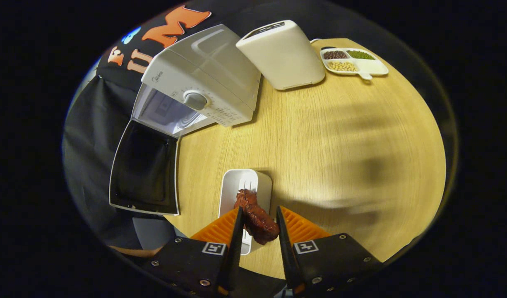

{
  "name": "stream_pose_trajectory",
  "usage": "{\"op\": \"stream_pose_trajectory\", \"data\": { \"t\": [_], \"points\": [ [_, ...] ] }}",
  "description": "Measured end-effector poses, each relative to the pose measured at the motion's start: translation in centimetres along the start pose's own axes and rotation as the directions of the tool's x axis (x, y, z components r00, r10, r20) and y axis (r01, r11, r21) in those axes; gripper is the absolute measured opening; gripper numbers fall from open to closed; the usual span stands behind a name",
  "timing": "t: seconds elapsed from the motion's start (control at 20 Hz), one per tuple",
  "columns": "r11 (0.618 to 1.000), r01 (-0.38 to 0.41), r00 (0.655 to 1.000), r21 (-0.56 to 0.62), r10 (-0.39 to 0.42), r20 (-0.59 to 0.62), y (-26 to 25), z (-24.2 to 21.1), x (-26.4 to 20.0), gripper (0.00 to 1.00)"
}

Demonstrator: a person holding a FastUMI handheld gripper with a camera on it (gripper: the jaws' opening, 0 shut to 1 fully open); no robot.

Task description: Open the microwave, put the food inside, and close the microwave door.

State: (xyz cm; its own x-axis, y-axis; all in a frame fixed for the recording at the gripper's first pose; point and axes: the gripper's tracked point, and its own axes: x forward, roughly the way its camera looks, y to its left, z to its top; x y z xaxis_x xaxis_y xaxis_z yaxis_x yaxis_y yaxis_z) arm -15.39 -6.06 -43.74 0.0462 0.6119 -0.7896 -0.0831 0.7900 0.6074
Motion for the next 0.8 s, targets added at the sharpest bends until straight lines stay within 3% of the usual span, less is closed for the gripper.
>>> {"op": "stream_pose_trajectory", "data": {
  "t": [0.1,0.25,0.35,0.55,0.8],
  "points": [
    [0.998,-0.040,0.999,0.044,0.040,-0.006,0.8,-0.3,0.1,0.40],
    [0.985,-0.109,0.993,0.131,0.103,0.049,2.6,0.4,-0.2,0.22],
    [0.973,-0.138,0.987,0.188,0.120,0.103,3.5,0.8,-0.8,0.15],
    [0.964,-0.107,0.975,0.245,0.054,0.215,3.8,1.5,-1.7,0.11],
    [0.945,-0.152,0.929,0.288,0.037,0.369,7.0,3.6,-3.9,0.11]
  ]
}}
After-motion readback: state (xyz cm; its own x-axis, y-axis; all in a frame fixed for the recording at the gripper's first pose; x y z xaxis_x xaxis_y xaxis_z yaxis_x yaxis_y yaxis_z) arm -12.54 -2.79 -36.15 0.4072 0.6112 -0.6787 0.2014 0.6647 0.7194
